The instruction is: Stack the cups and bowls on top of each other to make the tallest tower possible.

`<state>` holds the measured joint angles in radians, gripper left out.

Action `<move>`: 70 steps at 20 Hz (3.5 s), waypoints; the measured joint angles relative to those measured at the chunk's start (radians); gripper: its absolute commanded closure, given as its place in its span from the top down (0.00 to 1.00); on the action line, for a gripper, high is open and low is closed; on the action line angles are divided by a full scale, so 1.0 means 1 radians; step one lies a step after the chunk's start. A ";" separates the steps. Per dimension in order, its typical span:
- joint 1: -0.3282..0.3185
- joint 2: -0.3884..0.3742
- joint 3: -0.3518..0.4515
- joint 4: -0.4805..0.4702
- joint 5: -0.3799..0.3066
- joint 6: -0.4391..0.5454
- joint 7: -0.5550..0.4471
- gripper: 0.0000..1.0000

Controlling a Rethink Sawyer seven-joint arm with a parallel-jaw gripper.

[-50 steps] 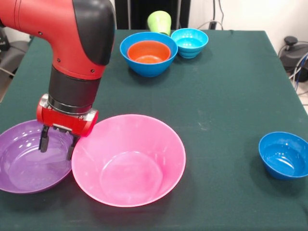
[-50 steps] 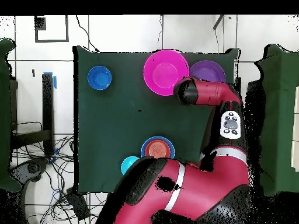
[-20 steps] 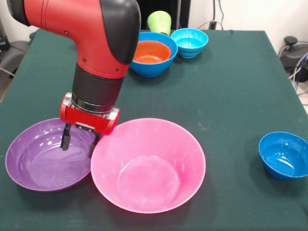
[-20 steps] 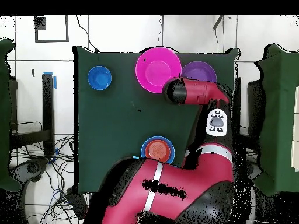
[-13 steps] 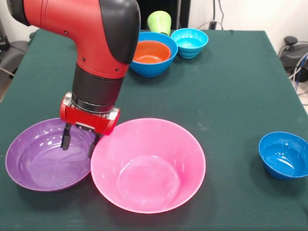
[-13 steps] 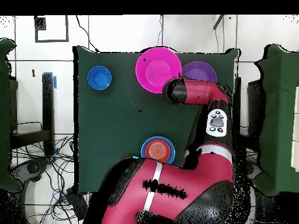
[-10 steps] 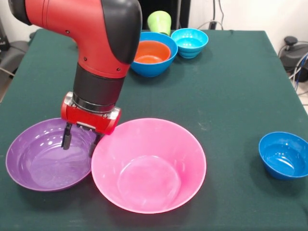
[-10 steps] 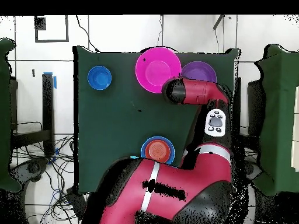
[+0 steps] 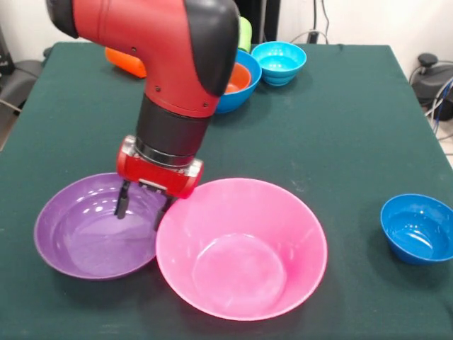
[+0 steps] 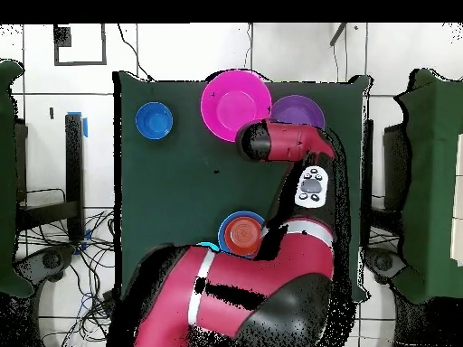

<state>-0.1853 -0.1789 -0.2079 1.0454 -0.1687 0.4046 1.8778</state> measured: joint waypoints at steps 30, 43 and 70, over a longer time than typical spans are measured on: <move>-0.352 0.042 0.208 -0.136 0.065 0.370 -0.088 1.00; -0.354 0.038 0.188 -0.197 -0.105 0.264 -0.223 1.00; -0.242 -0.051 0.138 -0.195 -0.156 0.085 -0.223 1.00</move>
<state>-0.4271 -0.2296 -0.0704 0.8499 -0.3247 0.4899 1.6547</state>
